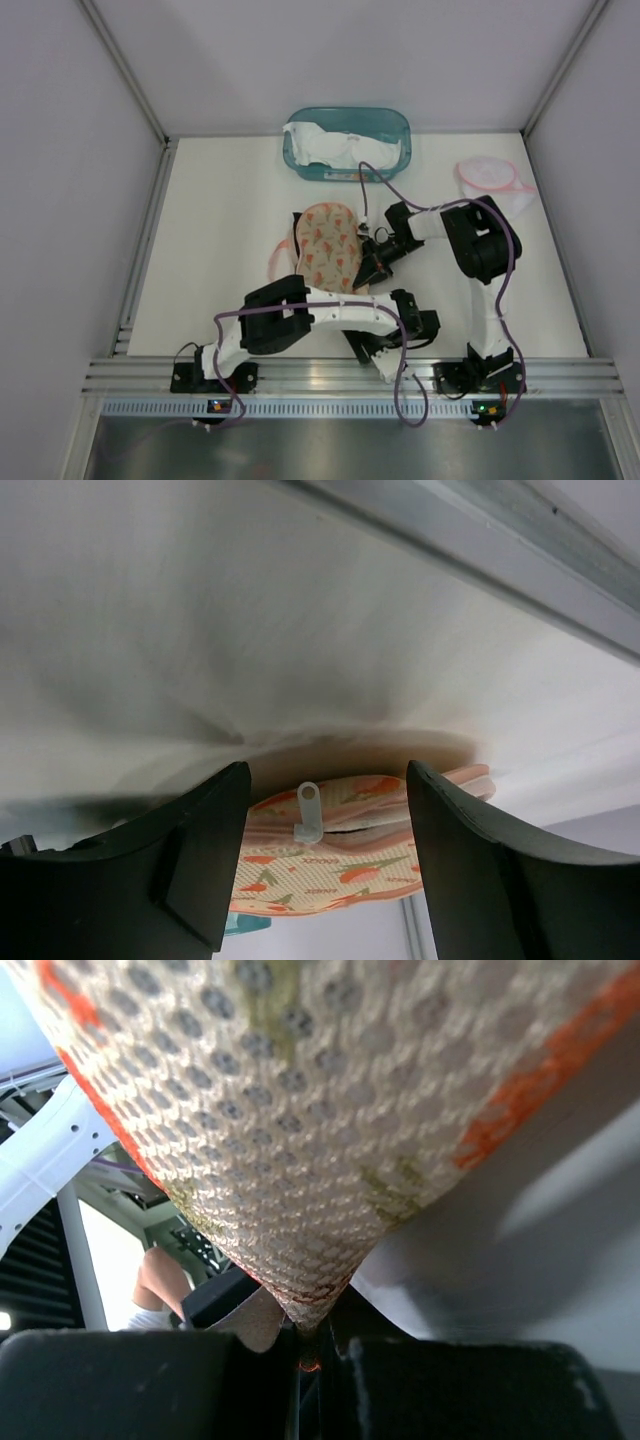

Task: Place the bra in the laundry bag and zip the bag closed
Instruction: Adjust the laundry bag at the center of the board, then zip the zipper on the laundry bag.

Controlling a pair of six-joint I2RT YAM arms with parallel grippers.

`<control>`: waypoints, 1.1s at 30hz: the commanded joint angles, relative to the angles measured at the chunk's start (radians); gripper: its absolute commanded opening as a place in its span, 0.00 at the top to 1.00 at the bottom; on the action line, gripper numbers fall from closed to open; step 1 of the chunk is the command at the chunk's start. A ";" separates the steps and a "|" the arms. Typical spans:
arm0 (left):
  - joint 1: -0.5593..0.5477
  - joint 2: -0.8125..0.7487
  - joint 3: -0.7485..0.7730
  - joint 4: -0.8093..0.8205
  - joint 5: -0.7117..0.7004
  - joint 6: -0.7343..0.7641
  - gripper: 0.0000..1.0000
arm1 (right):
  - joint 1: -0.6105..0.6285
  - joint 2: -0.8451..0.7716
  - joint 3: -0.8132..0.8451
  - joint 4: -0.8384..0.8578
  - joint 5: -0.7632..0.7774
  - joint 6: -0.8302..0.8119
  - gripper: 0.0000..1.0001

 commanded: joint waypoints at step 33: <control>0.713 -1.055 -1.117 1.251 0.566 -1.429 0.38 | 0.043 -0.070 -0.471 1.470 0.414 1.319 1.00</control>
